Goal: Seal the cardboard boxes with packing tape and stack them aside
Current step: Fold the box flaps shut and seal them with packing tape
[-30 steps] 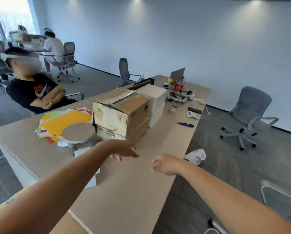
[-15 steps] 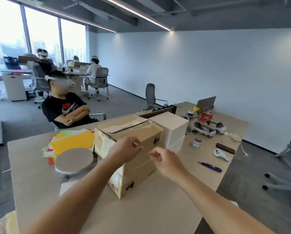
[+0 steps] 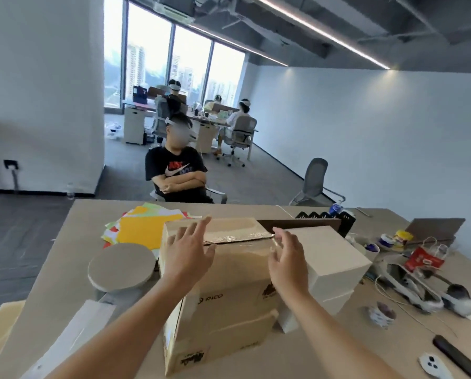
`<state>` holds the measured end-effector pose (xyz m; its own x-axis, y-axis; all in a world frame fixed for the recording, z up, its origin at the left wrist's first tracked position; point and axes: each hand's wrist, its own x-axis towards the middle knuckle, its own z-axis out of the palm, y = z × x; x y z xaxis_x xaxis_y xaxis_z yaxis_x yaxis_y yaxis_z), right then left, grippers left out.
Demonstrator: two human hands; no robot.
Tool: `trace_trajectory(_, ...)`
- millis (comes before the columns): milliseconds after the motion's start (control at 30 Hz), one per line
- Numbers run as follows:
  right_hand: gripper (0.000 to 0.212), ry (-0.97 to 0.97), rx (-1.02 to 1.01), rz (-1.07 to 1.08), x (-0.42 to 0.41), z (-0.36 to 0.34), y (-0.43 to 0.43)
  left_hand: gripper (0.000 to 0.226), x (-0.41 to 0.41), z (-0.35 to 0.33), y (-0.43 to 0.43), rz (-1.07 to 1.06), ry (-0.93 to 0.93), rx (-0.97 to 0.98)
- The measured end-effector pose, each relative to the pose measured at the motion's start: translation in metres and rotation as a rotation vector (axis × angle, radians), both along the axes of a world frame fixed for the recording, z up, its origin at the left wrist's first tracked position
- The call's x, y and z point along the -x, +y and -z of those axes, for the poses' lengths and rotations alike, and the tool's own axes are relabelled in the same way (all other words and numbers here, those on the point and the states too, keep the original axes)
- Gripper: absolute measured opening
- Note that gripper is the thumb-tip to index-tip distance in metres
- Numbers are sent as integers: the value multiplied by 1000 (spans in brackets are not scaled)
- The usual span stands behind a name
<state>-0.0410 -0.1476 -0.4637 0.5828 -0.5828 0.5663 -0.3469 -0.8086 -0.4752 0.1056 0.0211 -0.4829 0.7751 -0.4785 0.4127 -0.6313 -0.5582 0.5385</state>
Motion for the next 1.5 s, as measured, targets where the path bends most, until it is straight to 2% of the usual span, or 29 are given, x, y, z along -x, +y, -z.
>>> trace_trajectory(133,53,111,50,-35,-30,8,-55,71,-17,14,-8,-176,26,-154)
trace_trajectory(233,60,383,-9,-82,-47,18,-87,84,-23,22,-9,-295,172,-303)
trace_trajectory(300,65,571,-53,-116,-56,26,-105,92,-24,26,-13,-353,337,-362)
trace_trajectory(367,69,672,-136,-182,-66,32,-121,94,-24,28,-17,-369,505,-287)
trace_trajectory(433,74,695,-301,-276,-75,35,-133,91,-23,26,-19,-361,598,-155)
trace_trajectory(533,77,671,-446,-381,-79,37,-140,81,-17,21,-23,-383,631,-52)
trace_trajectory(733,75,579,-403,-429,-56,43,-137,74,9,23,-22,-477,585,0)
trace_trajectory(967,74,400,-326,-473,-5,48,-125,72,74,28,-14,-553,428,136)
trace_trajectory(1167,74,193,-342,-504,62,47,-109,73,144,23,-4,-502,327,316)
trace_trajectory(1300,74,102,-298,-490,121,55,-100,76,201,27,1,-506,238,335)
trace_trajectory(1500,74,66,-319,-446,218,85,-89,76,289,59,4,-479,270,351)
